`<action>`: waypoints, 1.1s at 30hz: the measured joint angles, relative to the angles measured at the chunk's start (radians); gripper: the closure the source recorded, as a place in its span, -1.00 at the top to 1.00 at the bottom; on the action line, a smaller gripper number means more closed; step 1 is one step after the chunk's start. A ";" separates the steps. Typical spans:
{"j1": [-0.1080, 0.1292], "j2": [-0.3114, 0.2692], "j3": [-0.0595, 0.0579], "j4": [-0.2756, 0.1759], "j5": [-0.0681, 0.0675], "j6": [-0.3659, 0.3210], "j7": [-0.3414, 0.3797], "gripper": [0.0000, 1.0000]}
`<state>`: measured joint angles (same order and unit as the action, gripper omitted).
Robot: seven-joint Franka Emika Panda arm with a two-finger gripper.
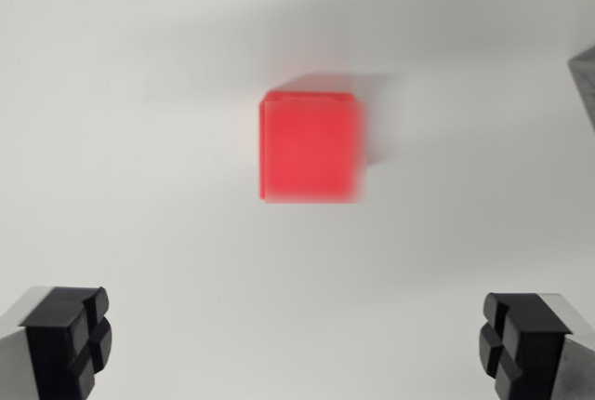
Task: Destack cube
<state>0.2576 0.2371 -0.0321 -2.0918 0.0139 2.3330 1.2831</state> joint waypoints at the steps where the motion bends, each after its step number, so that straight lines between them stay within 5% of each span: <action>1: 0.000 -0.007 0.000 0.003 0.000 -0.010 0.000 1.00; 33: 0.000 -0.124 0.000 0.104 -0.005 -0.229 0.005 1.00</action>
<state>0.2576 0.1127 -0.0322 -1.9875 0.0093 2.1039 1.2881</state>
